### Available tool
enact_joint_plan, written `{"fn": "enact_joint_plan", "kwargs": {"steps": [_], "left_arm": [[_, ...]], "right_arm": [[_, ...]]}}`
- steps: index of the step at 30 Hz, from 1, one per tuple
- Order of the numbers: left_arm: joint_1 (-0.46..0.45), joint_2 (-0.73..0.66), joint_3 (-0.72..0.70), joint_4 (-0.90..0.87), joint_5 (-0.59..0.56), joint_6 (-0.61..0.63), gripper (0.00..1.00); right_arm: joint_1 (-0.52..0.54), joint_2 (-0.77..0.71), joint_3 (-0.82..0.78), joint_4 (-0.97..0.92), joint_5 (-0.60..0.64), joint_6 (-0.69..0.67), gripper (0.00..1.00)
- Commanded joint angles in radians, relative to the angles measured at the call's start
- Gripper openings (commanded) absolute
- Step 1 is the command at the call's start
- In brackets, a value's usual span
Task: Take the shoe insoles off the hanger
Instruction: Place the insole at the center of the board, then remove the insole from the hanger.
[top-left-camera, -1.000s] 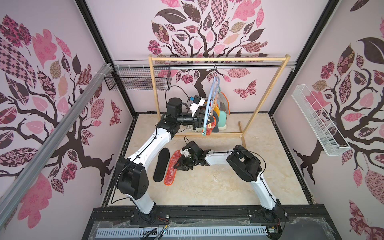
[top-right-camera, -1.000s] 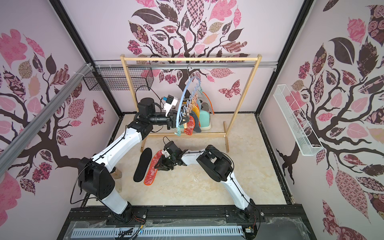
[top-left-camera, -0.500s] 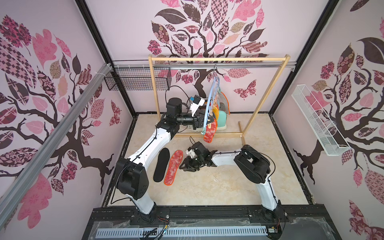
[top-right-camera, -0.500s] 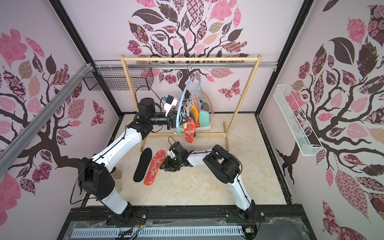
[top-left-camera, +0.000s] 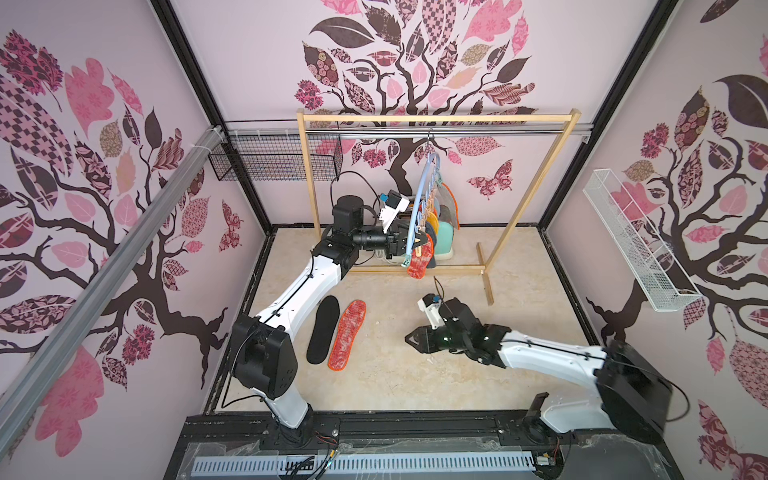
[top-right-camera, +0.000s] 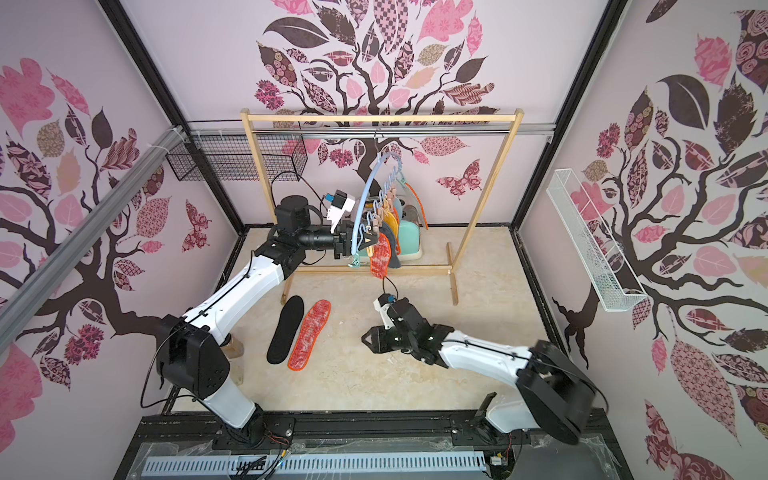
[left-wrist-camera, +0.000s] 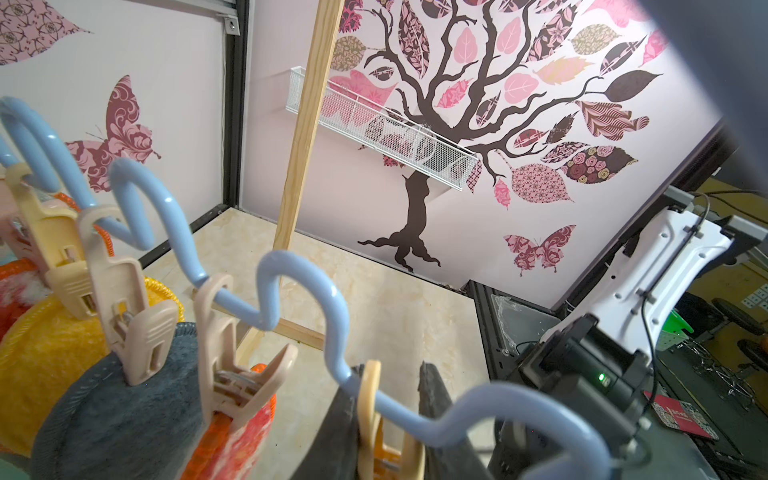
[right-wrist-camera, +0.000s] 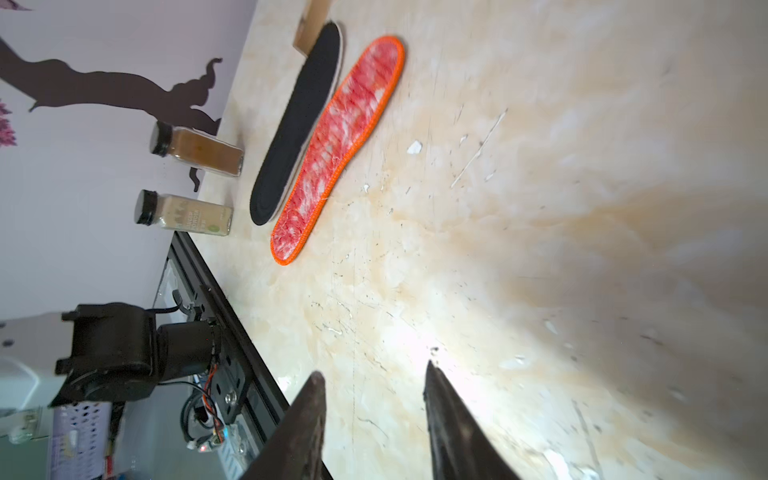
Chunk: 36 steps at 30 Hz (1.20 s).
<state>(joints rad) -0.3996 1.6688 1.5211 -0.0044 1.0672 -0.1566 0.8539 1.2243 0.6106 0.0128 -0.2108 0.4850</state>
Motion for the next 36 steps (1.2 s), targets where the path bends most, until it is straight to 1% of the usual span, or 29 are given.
{"fn": "enact_joint_plan", "kwargs": {"steps": [1, 3, 4, 6, 9, 11, 14, 16, 18, 24, 27, 29, 32, 35, 36], "left_arm": [[0.004, -0.037, -0.007, -0.007, -0.002, 0.012, 0.12], [0.003, -0.037, -0.007, -0.005, -0.003, 0.01, 0.12], [0.004, -0.037, -0.008, -0.005, -0.003, 0.007, 0.12], [0.003, -0.038, -0.007, -0.01, -0.004, 0.008, 0.12], [0.005, -0.042, -0.011, -0.014, -0.011, 0.014, 0.12], [0.004, -0.041, -0.011, -0.017, -0.013, 0.014, 0.12], [0.004, -0.045, -0.016, -0.025, -0.017, 0.018, 0.13], [0.002, -0.049, -0.025, -0.023, -0.026, 0.02, 0.14], [0.003, -0.052, -0.03, -0.028, -0.04, 0.022, 0.18], [0.004, -0.05, -0.03, -0.063, -0.074, 0.046, 0.41], [0.004, -0.055, -0.035, -0.086, -0.08, 0.052, 0.51], [0.004, -0.062, -0.038, -0.112, -0.088, 0.062, 0.55], [0.005, -0.087, -0.054, -0.156, -0.13, 0.083, 0.61], [0.007, -0.13, -0.075, -0.26, -0.211, 0.129, 0.67], [0.007, -0.143, -0.081, -0.311, -0.235, 0.153, 0.67]], "right_arm": [[0.005, -0.156, -0.128, 0.039, 0.146, -0.145, 0.42], [0.016, -0.248, -0.196, 0.072, 0.13, -0.17, 0.42], [0.026, -0.288, -0.221, 0.066, 0.145, -0.188, 0.42], [0.04, -0.373, -0.267, 0.035, 0.211, -0.206, 0.42], [0.041, -0.477, -0.297, -0.011, 0.244, -0.226, 0.41], [0.042, -0.546, -0.33, -0.014, 0.296, -0.245, 0.41], [0.04, -0.614, -0.384, 0.011, 0.356, -0.253, 0.42], [0.041, -0.637, -0.392, 0.009, 0.379, -0.261, 0.42], [0.041, -0.647, -0.394, 0.004, 0.391, -0.265, 0.42], [0.041, -0.631, -0.393, 0.006, 0.397, -0.265, 0.43], [0.04, -0.62, -0.4, 0.032, 0.368, -0.266, 0.44], [0.041, -0.617, -0.4, 0.032, 0.361, -0.266, 0.44], [0.041, -0.621, -0.4, 0.031, 0.367, -0.268, 0.45], [0.041, -0.63, -0.4, 0.025, 0.376, -0.269, 0.45], [0.041, -0.633, -0.401, 0.023, 0.376, -0.268, 0.45]]}}
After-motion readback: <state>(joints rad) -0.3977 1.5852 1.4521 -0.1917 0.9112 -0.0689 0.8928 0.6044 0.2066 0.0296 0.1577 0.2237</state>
